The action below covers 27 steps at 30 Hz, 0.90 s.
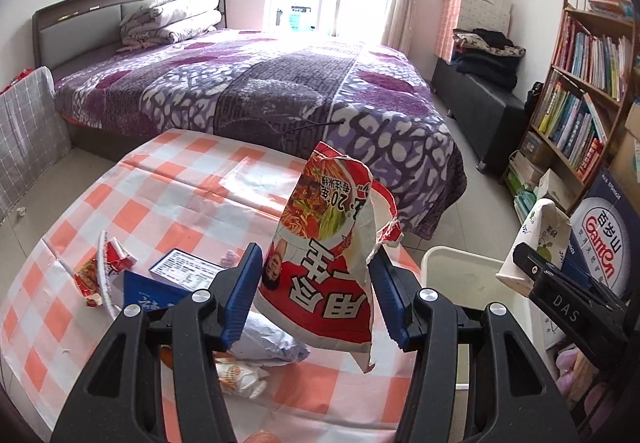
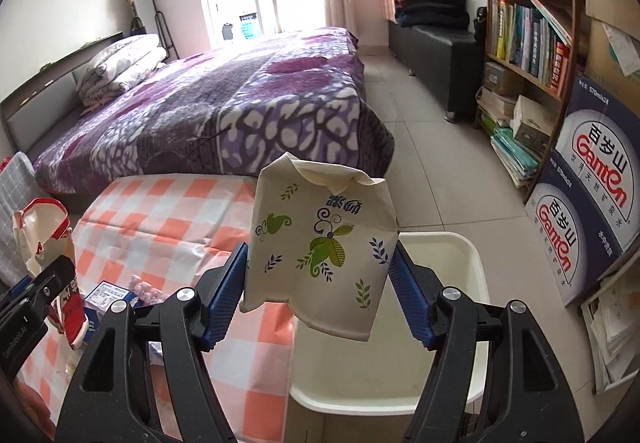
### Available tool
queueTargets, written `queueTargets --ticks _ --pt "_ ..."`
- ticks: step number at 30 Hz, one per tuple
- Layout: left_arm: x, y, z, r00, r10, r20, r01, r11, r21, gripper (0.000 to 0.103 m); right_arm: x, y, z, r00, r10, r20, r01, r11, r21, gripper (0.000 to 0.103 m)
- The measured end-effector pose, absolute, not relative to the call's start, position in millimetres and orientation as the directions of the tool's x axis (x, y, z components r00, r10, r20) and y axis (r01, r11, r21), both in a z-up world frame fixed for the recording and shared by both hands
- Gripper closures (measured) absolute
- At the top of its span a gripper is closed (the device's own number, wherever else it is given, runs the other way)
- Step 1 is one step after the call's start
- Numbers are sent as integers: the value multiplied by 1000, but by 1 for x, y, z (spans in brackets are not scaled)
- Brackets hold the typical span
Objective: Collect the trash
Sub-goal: 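Carry the wrapper and cup to the white bin and release both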
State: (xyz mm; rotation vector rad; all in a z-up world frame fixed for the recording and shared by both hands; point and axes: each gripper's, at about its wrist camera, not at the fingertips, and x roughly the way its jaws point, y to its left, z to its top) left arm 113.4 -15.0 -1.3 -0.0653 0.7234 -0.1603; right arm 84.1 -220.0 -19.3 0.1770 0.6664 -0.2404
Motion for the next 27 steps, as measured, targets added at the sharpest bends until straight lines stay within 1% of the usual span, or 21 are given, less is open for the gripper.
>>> queueTargets --ticks 6,8,12,13,22,26,27 --pt "112 -54 -16 707 -212 -675 188 976 -109 48 81 -256 -33 698 -199 -688 384 915 124 32" --pt "112 -65 -20 696 -226 -681 209 972 -109 48 78 -267 -37 676 -208 -707 418 898 136 24" --pt "113 -84 -25 670 -263 -694 250 960 -123 48 71 -288 -40 652 -240 -719 481 864 148 19" --pt "112 -90 -27 664 -270 -697 259 958 -124 47 69 -293 -41 647 -245 -722 495 855 154 16" --pt "110 -132 -44 603 -319 -731 345 931 -121 45 54 -334 -46 630 -244 -737 567 794 222 13" --pt "112 -144 -51 549 -366 -752 377 911 -168 45 49 -343 -46 632 -247 -734 588 770 248 13" --pt "112 -147 -52 535 -381 -754 387 904 -182 43 48 -345 -46 633 -247 -734 595 762 256 13"
